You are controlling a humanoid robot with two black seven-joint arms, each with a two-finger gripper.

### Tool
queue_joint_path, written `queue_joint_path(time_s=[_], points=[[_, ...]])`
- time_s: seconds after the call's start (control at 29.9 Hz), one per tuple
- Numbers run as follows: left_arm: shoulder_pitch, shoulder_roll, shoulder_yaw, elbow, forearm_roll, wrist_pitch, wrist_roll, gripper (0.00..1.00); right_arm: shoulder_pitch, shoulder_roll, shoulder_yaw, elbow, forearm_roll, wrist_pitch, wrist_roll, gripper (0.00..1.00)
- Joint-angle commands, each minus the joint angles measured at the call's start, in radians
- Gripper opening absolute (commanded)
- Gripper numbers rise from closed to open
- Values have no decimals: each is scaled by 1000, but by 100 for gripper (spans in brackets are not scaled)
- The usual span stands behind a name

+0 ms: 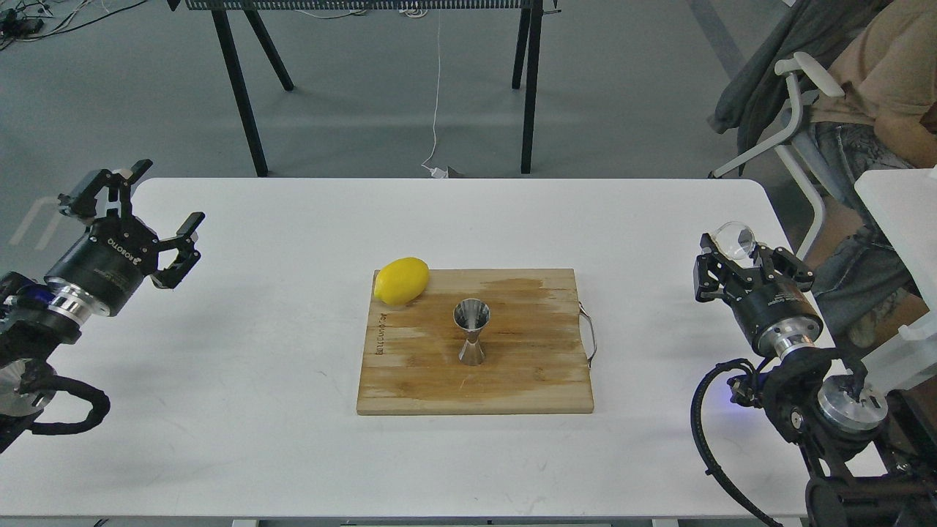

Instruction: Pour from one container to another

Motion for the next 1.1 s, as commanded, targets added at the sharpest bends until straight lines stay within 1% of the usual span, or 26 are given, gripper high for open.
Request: queue_joint_path(time_s=[0.0, 0.1, 0.2, 0.5, 0.73, 1.07], points=[[-1, 0, 0, 8, 0, 0, 0, 92, -4, -3, 5, -43, 28, -29, 1, 39], [1, 0, 0, 15, 0, 0, 0, 92, -3, -1, 8, -53, 29, -64, 0, 39], [7, -2, 0, 20, 0, 0, 0, 93, 6, 0, 8, -58, 29, -124, 1, 39], [7, -20, 0, 21, 0, 0, 0, 93, 16, 0, -18, -99, 28, -210, 1, 39], [5, -20, 0, 21, 0, 0, 0, 93, 16, 0, -46, -98, 26, -214, 1, 39], [5, -20, 0, 28, 0, 0, 0, 93, 20, 0, -67, -95, 26, -213, 3, 44]])
